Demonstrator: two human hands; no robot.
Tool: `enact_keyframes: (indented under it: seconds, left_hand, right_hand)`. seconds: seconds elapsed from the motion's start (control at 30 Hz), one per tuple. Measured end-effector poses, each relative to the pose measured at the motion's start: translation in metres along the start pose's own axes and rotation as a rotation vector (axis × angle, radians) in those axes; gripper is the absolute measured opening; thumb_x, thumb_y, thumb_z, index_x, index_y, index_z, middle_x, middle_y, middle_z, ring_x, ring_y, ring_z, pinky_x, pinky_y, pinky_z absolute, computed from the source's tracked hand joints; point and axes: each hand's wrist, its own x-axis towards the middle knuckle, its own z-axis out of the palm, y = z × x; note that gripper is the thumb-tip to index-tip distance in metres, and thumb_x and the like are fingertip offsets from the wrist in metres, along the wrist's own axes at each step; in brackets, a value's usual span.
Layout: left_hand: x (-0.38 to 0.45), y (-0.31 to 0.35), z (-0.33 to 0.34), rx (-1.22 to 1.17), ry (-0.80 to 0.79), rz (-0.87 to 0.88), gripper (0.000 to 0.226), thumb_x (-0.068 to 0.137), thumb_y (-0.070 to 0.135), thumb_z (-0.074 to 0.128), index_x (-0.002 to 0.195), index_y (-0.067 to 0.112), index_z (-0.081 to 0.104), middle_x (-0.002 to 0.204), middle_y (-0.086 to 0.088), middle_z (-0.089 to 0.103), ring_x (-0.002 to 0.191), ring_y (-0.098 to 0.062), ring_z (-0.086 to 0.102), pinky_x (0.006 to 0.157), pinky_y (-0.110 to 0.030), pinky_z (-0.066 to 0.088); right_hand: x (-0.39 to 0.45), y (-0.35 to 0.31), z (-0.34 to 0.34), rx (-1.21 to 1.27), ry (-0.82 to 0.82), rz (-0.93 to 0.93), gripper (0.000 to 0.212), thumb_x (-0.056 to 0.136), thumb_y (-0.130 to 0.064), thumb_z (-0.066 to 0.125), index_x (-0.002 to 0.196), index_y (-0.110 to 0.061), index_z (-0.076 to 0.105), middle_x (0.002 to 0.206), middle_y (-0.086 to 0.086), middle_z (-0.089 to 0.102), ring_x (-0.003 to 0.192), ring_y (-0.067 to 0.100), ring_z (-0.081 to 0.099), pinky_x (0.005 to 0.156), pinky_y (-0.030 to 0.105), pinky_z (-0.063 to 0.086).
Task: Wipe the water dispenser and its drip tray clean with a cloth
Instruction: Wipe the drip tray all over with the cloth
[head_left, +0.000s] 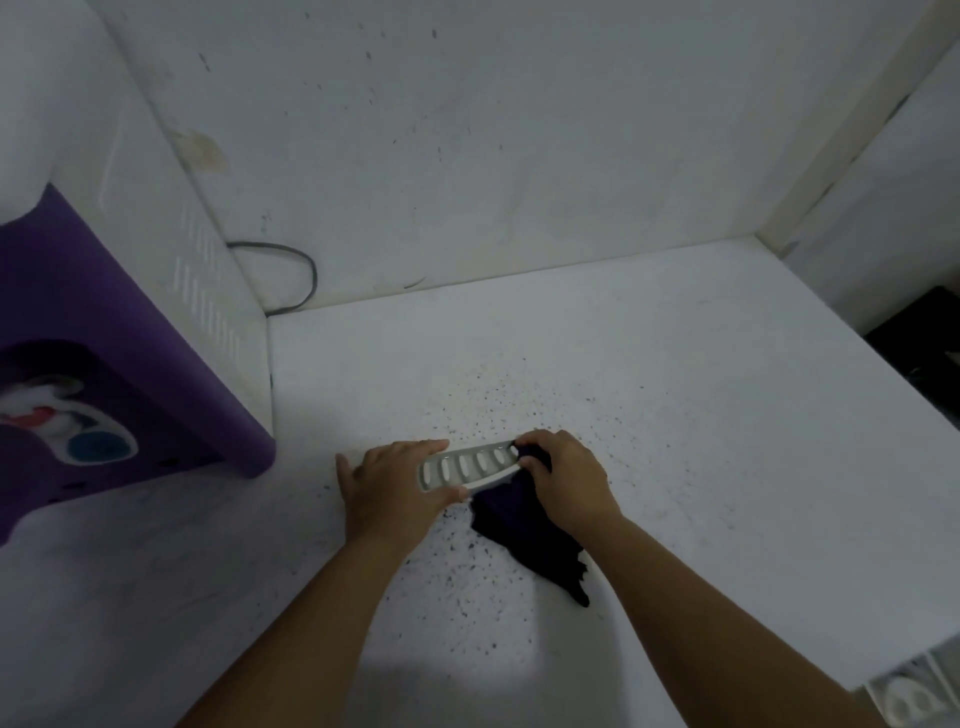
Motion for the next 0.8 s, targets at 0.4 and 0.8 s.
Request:
enact_keyframes:
  seconds: [0.4, 0.8]
  left_hand:
    - [0.005, 0.000, 0.000, -0.043, -0.024, -0.023, 0.057, 0.069, 0.063, 0.068, 0.122, 0.049, 0.053, 0.130, 0.016, 0.053, 0.129, -0.013, 0.035, 0.115, -0.056, -0.006]
    - [0.004, 0.000, 0.001, -0.025, -0.015, -0.007, 0.058, 0.071, 0.064, 0.066, 0.124, 0.048, 0.052, 0.131, 0.016, 0.052, 0.130, -0.013, 0.035, 0.115, -0.057, -0.006]
  right_hand:
    - [0.004, -0.022, -0.002, 0.088, -0.036, 0.055, 0.015, 0.095, -0.023, 0.053, 0.100, -0.019, 0.066, 0.097, -0.001, 0.068, 0.082, 0.011, 0.056, 0.071, 0.023, 0.043]
    - [0.016, -0.030, -0.005, -0.131, -0.057, 0.105, 0.008, 0.089, -0.027, 0.061, 0.081, -0.024, 0.064, 0.080, -0.005, 0.063, 0.072, 0.012, 0.055, 0.053, 0.021, 0.036]
